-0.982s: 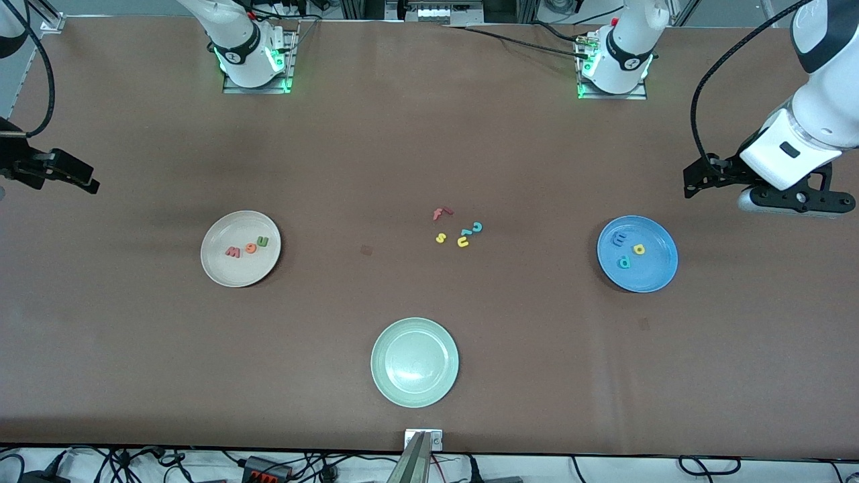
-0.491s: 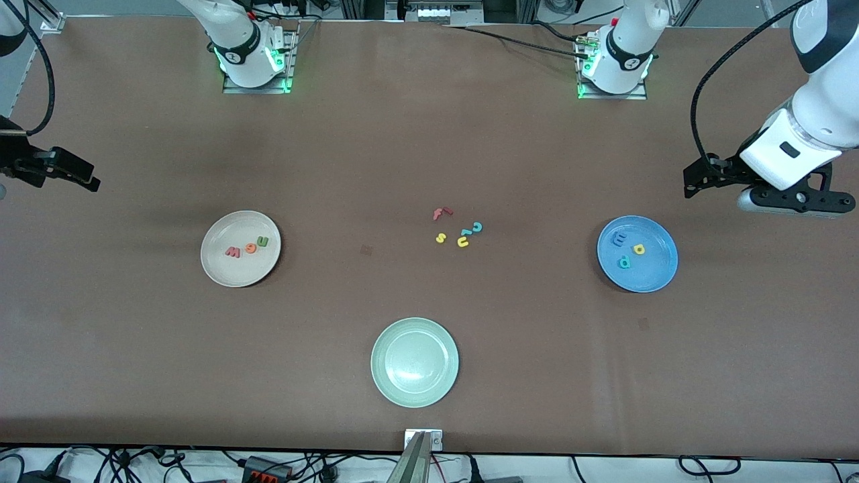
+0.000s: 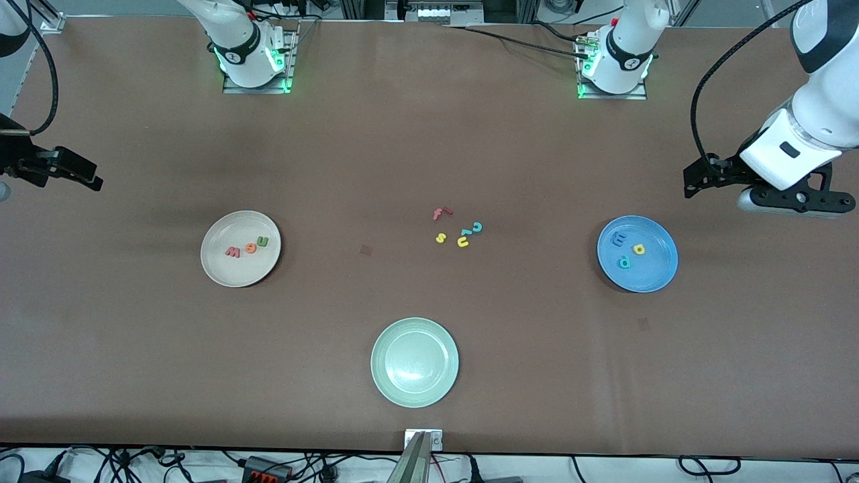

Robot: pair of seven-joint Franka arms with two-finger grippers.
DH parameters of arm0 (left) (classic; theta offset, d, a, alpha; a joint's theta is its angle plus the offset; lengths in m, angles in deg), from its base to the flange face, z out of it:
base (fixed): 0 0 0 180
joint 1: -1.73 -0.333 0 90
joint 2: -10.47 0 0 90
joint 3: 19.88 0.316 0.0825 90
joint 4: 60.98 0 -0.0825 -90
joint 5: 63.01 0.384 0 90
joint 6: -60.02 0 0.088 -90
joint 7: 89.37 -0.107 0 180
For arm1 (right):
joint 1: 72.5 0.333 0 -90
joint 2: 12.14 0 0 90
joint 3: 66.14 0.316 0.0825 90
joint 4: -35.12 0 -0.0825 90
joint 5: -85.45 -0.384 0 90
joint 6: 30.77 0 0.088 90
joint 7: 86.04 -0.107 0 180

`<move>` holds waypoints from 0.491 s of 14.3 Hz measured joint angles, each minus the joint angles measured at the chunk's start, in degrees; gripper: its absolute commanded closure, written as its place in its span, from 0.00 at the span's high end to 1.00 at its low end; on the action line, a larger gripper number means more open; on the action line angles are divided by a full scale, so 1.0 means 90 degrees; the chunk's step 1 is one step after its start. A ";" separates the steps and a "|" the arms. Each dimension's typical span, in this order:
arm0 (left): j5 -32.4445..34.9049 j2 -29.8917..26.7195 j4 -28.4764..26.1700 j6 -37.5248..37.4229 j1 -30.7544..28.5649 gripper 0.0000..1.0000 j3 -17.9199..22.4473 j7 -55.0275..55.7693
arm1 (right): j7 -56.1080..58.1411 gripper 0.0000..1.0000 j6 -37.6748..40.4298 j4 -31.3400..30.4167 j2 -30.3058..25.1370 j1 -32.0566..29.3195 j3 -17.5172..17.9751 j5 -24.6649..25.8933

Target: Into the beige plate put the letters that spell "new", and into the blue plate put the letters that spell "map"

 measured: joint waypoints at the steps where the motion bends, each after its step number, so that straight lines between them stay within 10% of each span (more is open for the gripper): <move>1: 0.0000 0.0000 0.0000 0.0000 0.0000 1.00 0.0000 0.0000 | 0.0006 1.00 0.0000 0.0000 0.0003 0.0004 0.0003 0.0000; 7: 0.0000 0.0000 0.0000 -0.0027 0.0000 1.00 0.0000 0.0000 | 0.0012 1.00 0.0000 -0.0001 0.0097 0.0060 0.0027 0.0001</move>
